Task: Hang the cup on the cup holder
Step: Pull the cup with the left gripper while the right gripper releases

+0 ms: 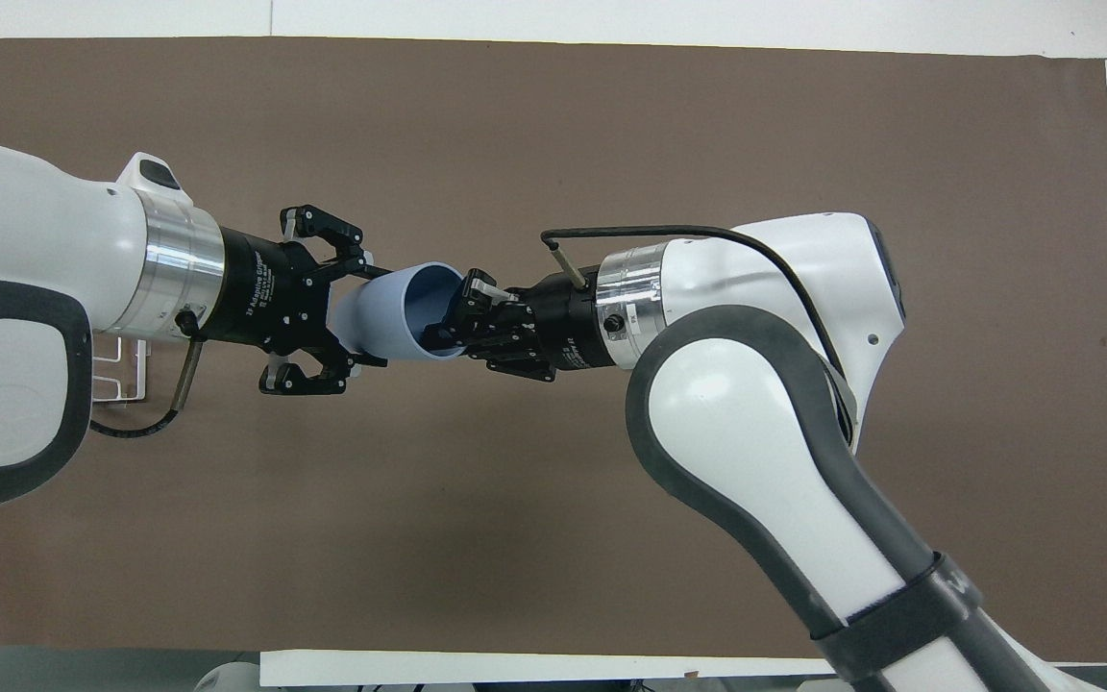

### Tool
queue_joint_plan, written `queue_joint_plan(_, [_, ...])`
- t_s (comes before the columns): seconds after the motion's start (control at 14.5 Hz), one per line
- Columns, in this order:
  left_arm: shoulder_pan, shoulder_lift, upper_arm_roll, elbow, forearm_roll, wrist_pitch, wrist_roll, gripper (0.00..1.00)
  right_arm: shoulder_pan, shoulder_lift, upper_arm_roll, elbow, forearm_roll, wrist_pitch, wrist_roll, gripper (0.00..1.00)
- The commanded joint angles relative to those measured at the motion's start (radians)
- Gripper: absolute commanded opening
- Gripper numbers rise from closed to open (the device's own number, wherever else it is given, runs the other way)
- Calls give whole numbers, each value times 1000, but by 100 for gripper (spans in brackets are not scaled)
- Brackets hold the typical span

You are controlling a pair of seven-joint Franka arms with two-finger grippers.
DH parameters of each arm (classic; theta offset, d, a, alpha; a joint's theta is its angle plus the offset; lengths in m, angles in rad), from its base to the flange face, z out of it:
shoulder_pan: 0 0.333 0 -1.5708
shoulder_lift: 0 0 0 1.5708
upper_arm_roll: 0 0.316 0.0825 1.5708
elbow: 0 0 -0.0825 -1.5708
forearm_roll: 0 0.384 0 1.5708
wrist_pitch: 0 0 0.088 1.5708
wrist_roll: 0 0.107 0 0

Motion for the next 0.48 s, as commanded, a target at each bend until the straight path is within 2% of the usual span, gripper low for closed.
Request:
queue_joint_plan(0.0, [68, 1, 12, 7, 148, -9, 14, 0, -102, -28, 1, -8, -60, -42, -5, 99])
queue_joint_plan(0.21, [80, 27, 18, 50, 372, -64, 39, 0, -269, -94, -1, 0, -303, -187, -10, 99])
queue_joint_plan(0.41, [35, 86, 9, 67, 806, -141, 54, 0, -386, -148, -1, 3, -631, -270, -36, 99])
